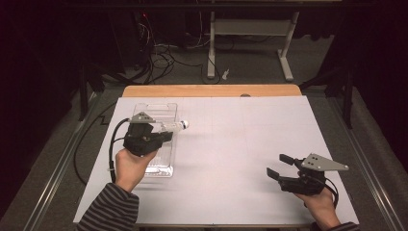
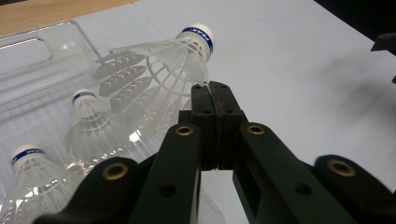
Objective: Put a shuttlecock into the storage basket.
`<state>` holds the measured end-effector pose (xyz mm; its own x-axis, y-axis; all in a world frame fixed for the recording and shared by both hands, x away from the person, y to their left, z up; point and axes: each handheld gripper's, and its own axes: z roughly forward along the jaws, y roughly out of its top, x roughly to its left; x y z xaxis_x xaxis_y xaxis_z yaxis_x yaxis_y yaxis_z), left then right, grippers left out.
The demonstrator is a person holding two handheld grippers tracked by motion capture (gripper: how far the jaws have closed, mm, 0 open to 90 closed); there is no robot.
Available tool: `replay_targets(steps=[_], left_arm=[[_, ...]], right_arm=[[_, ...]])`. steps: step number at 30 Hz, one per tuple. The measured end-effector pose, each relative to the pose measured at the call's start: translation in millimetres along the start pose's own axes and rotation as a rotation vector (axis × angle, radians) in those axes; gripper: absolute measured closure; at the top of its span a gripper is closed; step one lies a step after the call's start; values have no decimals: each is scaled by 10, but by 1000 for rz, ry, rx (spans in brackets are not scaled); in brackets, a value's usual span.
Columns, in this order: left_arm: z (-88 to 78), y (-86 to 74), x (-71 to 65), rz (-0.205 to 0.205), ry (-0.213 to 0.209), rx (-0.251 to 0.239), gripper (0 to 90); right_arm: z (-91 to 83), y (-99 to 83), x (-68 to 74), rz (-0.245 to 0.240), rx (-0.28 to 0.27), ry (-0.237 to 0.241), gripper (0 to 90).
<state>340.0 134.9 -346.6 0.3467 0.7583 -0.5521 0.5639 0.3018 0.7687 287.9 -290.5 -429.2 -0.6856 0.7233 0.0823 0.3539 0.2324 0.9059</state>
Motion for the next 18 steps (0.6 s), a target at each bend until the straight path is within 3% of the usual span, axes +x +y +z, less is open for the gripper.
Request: replay_targets(steps=[18], left_arm=[[-25, 130, 248, -40, 65, -52, 900]], right_arm=[[3, 0, 1, -1, 0, -3, 277]])
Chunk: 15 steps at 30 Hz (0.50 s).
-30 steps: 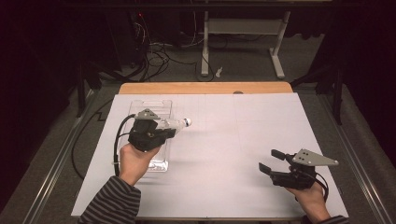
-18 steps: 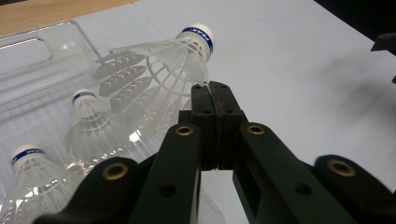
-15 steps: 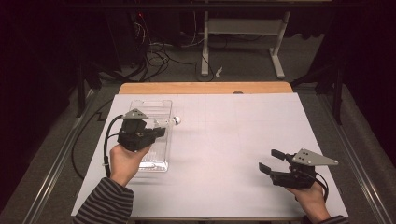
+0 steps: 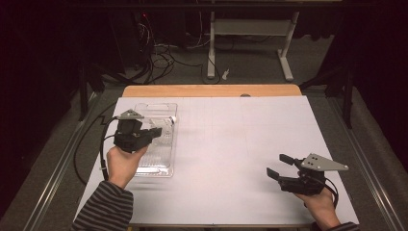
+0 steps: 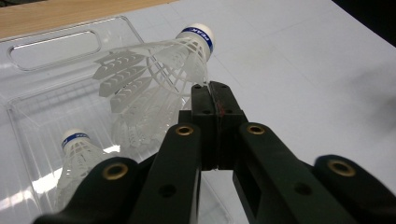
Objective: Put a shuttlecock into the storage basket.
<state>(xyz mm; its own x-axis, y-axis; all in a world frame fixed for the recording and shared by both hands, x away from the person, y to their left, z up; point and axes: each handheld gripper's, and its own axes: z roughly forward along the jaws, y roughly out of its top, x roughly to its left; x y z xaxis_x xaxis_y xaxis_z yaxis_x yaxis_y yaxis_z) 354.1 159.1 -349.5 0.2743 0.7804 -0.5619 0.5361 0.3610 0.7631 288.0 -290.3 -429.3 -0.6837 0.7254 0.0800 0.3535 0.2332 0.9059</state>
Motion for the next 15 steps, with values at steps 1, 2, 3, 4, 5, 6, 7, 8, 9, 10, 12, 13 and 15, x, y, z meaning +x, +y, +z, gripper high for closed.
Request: replay_targets(steps=[1, 2, 3, 4, 5, 6, 7, 8, 9, 10, 12, 13, 15], left_arm=[[5, 12, 14, -13, 0, -3, 900], [8, 17, 23, -15, 2, -4, 900], [15, 21, 32, -12, 10, -9, 900], [18, 23, 39, -11, 13, -10, 900], [22, 27, 49, -11, 14, -9, 900], [29, 31, 58, -12, 18, -11, 900], [36, 37, 67, -13, 22, -14, 900], [42, 43, 80, -10, 28, -15, 900], [50, 51, 94, -9, 33, -17, 900], [56, 59, 107, -11, 39, -19, 900], [68, 75, 137, -12, 53, -28, 900], [77, 82, 153, -14, 59, -31, 900], [100, 89, 179, -16, 73, -36, 900]], right_arm=[[-1, 0, -1, 0, 0, 0, 277], [-3, 0, 0, 1, 0, -1, 277], [-4, 0, 0, 1, 0, -2, 277], [-4, 0, 2, 0, 0, -2, 277], [-3, 0, 3, -1, -1, -1, 277], [-2, 0, 4, -3, -1, 0, 277], [-1, 0, 6, -5, 0, 0, 277], [-1, 0, 6, -5, 0, 0, 277], [-1, 0, 5, -3, 0, 1, 277], [-1, 0, 3, -1, 0, 0, 277], [-2, 0, 2, -1, 0, 0, 277], [-2, 0, 2, -1, 0, 0, 277], [-1, 0, 5, -2, 1, 0, 277]])
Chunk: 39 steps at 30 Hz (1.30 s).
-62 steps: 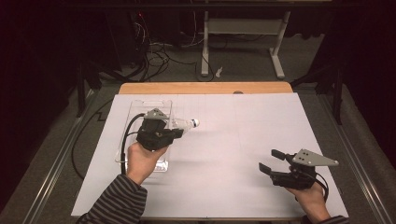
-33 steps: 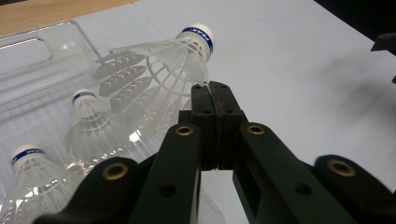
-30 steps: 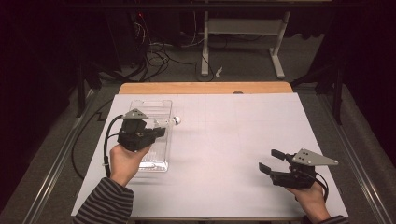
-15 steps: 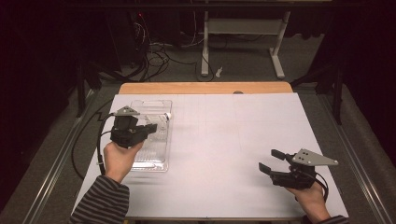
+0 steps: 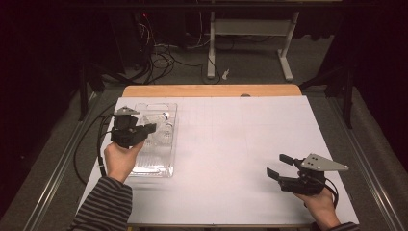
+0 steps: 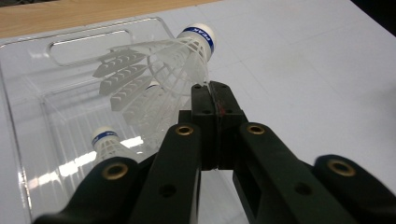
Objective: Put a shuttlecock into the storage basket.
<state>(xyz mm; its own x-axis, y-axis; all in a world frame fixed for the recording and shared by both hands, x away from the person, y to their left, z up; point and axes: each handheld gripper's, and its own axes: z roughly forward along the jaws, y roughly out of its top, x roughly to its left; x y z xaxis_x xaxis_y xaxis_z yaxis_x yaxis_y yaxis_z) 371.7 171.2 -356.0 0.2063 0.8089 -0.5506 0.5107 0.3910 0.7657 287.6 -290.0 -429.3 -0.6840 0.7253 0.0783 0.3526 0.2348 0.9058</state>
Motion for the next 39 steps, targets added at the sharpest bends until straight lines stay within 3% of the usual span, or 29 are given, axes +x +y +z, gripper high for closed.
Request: replay_targets(steps=[19, 27, 39], left_arm=[[225, 56, 195, -18, 80, -11, 899], [326, 51, 273, 1, 127, 12, 899], [473, 68, 385, -11, 184, 42, 898]], right_arm=[[-2, 0, 1, 3, 0, 1, 277], [1, -1, -2, 6, 1, 0, 277], [2, -3, -6, 8, 2, 2, 277]])
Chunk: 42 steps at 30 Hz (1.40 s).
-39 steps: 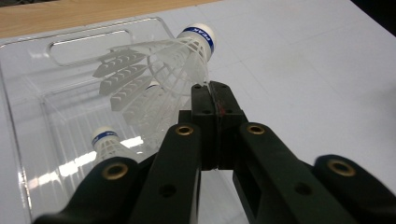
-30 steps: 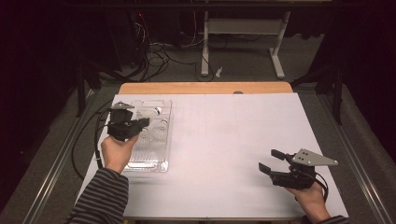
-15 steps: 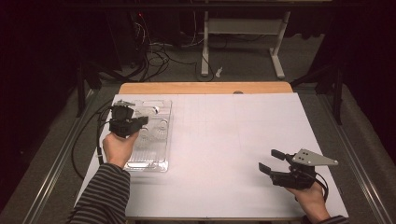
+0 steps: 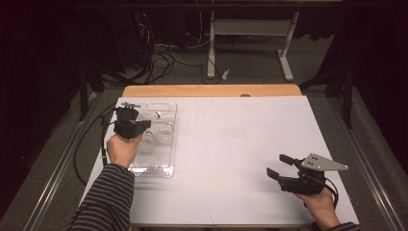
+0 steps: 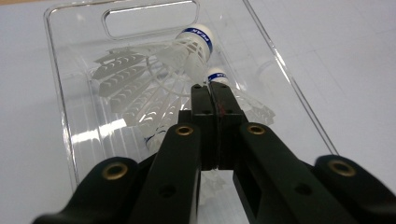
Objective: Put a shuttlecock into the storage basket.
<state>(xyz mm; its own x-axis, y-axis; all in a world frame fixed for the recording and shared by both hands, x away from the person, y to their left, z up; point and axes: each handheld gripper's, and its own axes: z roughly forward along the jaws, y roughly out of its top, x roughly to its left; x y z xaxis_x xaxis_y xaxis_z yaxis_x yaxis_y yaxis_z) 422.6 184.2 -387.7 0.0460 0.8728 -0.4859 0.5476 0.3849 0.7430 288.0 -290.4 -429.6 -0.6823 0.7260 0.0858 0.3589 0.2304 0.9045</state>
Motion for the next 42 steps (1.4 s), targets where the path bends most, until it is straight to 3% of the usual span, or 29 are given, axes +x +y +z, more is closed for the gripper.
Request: replay_targets(steps=[14, 15, 17, 18, 31, 42], left_arm=[[224, 25, 3, 11, 53, -1, 894], [245, 18, 6, 7, 52, -2, 846], [283, -11, 10, 11, 69, 15, 666], [283, -28, 10, 25, 71, 15, 641], [72, -68, -15, 28, 24, -39, 522], [-32, -86, -127, 38, -24, -66, 447]], right_arm=[[0, -1, 2, -1, -1, 3, 277], [-2, -1, 0, -1, -1, 3, 277], [-3, -1, -2, 1, -1, 2, 277], [-4, -1, -2, 0, -2, 3, 277], [2, 0, 5, -4, 0, 1, 278], [2, -1, -3, 2, 2, 1, 278]])
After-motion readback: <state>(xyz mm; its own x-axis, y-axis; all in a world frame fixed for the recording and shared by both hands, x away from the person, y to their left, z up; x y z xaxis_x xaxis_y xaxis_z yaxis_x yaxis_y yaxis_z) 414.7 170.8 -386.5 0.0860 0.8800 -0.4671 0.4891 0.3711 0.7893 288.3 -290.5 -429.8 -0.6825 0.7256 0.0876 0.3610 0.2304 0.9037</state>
